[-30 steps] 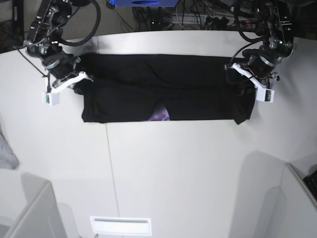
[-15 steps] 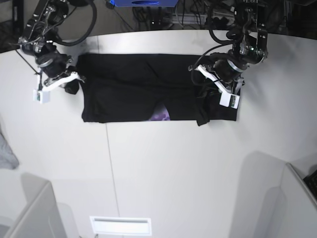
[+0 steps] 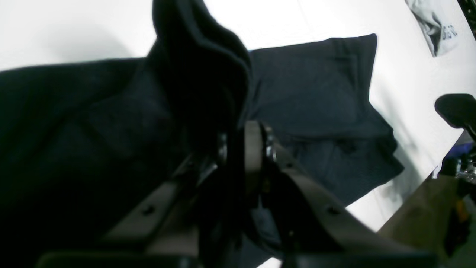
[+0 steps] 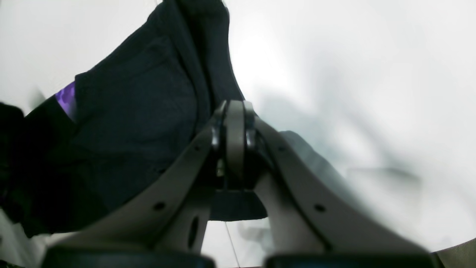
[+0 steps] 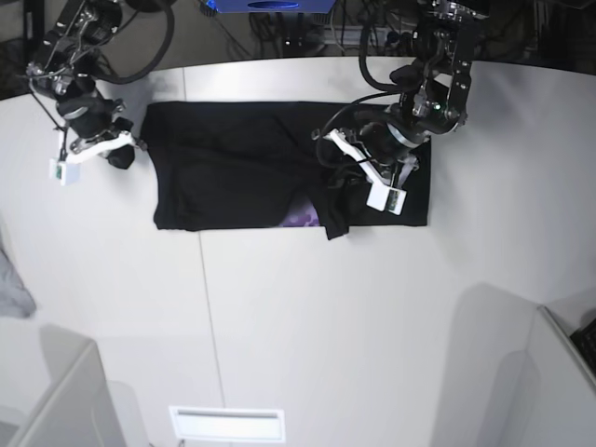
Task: Fold the T-shirt properly
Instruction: 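Fold the strip end with the left gripper toward the right gripper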
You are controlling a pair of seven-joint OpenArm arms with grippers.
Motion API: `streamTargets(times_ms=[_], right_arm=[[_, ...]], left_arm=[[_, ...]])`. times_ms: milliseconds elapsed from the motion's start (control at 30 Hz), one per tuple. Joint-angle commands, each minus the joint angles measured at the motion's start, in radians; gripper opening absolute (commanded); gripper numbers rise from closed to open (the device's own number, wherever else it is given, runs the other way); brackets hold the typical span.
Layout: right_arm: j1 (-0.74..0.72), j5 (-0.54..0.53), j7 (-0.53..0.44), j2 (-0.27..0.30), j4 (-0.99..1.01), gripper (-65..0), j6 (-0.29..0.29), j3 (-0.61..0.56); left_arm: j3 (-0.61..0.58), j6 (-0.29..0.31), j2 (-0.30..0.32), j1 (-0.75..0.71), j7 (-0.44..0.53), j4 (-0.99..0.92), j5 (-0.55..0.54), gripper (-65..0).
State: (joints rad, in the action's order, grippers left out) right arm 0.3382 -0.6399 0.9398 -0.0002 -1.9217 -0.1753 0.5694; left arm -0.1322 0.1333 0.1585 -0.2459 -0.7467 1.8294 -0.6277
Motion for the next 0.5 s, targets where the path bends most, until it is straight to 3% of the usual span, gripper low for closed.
streamTargets(times_ms=[0, 433, 467], right_arm=[[-0.004, -0.013, -0.017, 0.009, -0.015, -65.0, -0.008, 0.002], [-0.012, -0.013, -0.021, 0.010, -0.014, -65.0, -0.008, -0.002], [-0.012, -0.013, -0.021, 0.010, -0.014, -65.0, -0.008, -0.002]], left_arm=[[0.001, 0.006, 0.005, 0.010, 0.016, 0.005, -0.011, -65.0], [-0.001, 0.006, 0.005, 0.020, 0.016, -0.015, -0.011, -65.0], [-0.001, 0.006, 0.005, 0.020, 0.016, -0.015, -0.011, -61.9]])
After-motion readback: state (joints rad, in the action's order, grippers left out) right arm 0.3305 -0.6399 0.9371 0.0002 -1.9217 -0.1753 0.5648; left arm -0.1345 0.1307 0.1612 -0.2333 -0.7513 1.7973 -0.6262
